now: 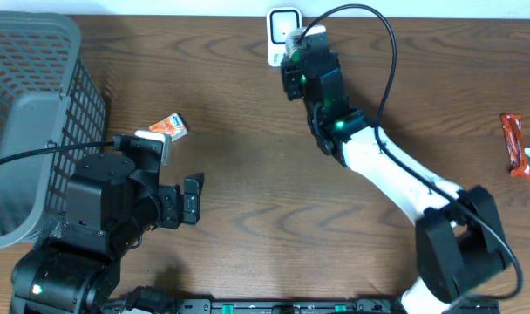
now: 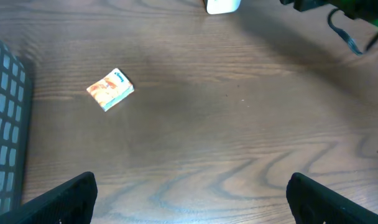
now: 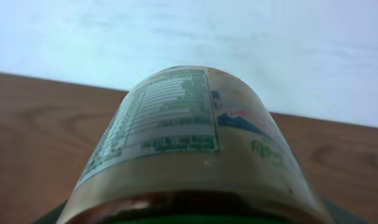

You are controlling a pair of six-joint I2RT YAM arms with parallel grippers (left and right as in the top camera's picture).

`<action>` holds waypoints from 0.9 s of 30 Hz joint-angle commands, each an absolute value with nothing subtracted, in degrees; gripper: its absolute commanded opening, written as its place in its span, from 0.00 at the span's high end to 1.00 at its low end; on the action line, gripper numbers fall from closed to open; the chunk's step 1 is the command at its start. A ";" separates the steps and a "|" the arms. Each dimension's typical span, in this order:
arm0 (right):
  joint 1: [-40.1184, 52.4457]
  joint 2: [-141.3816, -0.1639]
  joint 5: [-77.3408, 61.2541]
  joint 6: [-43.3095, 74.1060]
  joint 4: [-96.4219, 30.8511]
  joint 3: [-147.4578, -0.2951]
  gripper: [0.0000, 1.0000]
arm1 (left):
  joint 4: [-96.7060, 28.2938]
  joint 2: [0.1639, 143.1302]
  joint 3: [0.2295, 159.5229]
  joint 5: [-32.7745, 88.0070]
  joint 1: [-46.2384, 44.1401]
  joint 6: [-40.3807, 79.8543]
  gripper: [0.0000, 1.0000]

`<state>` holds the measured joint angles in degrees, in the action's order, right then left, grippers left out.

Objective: Scan the item barcode
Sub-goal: 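Lift the Knorr jar and hold its label against the white scanner, then carry the Knorr jar right and set it at the table's right edge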

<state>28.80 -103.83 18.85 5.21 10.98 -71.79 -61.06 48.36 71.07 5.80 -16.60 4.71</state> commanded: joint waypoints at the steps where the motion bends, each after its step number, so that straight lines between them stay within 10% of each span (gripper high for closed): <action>1: 26.61 -108.05 18.63 1.10 17.30 -71.96 0.40 | -60.86 48.23 71.70 5.28 -16.40 4.82 0.02; 27: 24.93 -139.09 14.26 -2.00 24.01 -101.56 0.39 | -60.86 48.21 71.70 5.28 -16.40 4.80 0.02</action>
